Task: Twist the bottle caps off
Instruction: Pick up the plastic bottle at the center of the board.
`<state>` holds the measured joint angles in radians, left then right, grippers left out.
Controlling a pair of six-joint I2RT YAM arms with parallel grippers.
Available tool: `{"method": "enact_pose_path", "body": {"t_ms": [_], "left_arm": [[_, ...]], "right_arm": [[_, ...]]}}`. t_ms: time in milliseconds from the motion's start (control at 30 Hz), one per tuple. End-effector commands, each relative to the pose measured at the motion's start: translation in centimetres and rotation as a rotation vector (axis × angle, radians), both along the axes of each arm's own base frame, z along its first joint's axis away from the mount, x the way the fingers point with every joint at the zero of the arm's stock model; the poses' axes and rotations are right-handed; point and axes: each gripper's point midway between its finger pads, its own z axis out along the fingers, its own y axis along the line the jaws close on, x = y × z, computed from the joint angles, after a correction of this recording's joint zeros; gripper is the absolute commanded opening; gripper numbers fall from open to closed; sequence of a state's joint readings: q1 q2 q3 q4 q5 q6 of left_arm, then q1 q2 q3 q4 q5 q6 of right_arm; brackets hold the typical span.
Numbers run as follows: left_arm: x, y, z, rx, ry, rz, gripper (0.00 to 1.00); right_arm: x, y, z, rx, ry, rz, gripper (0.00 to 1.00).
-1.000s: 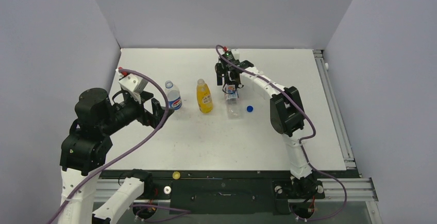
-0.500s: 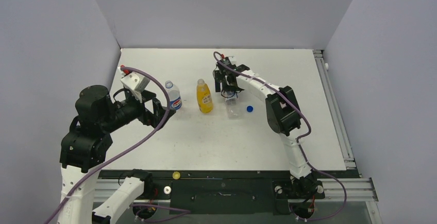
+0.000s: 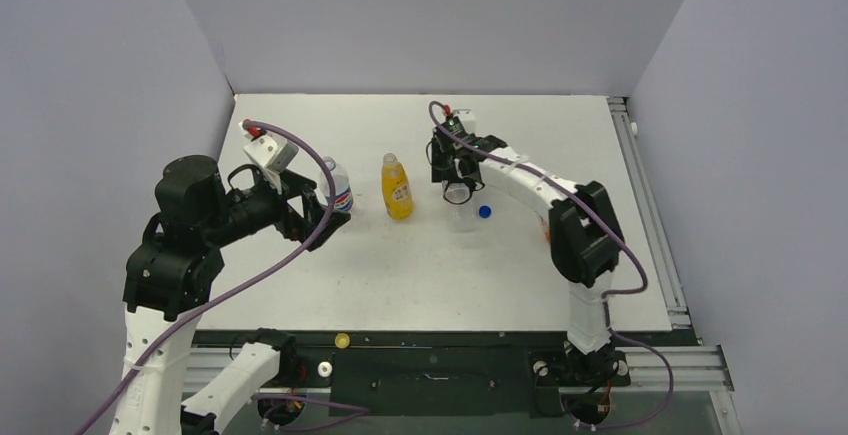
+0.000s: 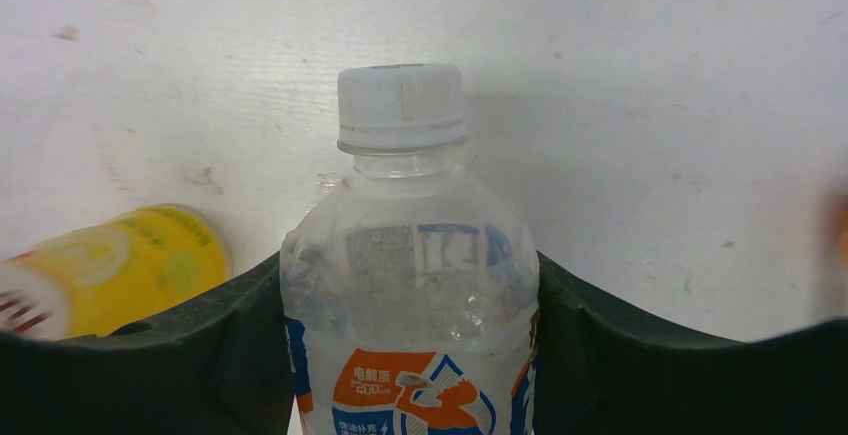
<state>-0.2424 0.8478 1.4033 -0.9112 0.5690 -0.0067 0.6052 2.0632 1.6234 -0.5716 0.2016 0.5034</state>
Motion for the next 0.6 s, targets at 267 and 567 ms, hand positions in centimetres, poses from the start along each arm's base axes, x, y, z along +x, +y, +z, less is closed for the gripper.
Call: {"method": "enact_pose_path", "body": {"t_ms": [267, 567], "left_arm": [[-1.2, -2.7, 4.3, -0.17, -0.089, -0.146, 0.97], [-4.8, -4.3, 7.7, -0.292, -0.13, -0.33, 0.97]], "right_arm": [[-7.3, 0.6, 28.5, 0.364, -0.651, 0.007, 0.37], [-17.3, 5.2, 38.0, 0.638, -0.861, 0.21, 0.34]]}}
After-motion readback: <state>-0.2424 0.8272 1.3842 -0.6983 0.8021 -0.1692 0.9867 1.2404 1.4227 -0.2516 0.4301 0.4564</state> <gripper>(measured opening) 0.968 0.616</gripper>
